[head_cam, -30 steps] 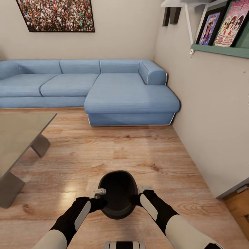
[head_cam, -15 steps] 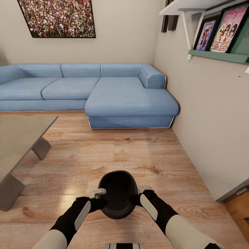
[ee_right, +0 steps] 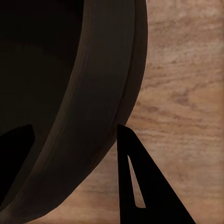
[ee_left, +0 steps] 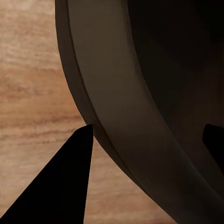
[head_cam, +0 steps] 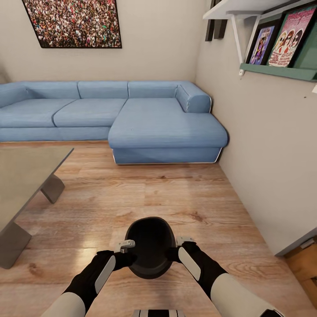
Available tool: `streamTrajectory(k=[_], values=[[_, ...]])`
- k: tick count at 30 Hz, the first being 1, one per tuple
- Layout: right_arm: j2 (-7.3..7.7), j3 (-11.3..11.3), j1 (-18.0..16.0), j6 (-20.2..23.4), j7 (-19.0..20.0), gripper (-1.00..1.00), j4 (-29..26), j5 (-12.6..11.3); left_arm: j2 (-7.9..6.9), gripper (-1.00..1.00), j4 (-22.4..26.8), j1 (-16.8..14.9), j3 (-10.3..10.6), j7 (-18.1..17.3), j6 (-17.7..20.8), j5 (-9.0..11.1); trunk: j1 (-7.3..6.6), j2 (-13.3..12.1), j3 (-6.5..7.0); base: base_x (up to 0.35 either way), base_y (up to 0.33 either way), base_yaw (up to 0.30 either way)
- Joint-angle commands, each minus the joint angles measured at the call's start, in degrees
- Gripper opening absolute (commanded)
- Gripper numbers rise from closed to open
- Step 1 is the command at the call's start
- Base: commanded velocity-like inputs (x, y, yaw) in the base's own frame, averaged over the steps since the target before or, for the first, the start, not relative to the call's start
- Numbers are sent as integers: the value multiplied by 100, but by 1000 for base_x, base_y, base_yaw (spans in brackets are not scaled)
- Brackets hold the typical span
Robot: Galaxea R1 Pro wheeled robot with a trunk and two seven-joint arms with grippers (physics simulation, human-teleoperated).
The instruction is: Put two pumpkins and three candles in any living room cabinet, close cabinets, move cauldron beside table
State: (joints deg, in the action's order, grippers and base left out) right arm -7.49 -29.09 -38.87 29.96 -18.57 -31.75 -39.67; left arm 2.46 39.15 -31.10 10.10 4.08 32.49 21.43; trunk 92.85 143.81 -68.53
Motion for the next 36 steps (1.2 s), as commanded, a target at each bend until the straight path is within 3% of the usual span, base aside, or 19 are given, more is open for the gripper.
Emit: streamTrajectory(k=[1, 22, 32, 36], values=[[3, -35, -7, -16, -50, -100, -56, -95, -1, -100, 3, -1, 27, 40, 20, 116, -2, 3, -4, 0, 0, 24], [2, -35, -7, -16, -43, -100, -53, -94, 0, -100, 5, -1, 27, 40, 5, 120, -2, 3, -4, 0, 0, 264], [3, -38, -7, -15, -41, -100, -68, -94, 0, -100, 1, 0, 27, 40, 3, 124, -22, -8, 173, 0, 0, 31], [3, -39, -7, -18, -46, -100, -77, -86, -1, -100, 5, 0, 22, 40, 3, 122, -22, -8, 173, 0, 0, 0]])
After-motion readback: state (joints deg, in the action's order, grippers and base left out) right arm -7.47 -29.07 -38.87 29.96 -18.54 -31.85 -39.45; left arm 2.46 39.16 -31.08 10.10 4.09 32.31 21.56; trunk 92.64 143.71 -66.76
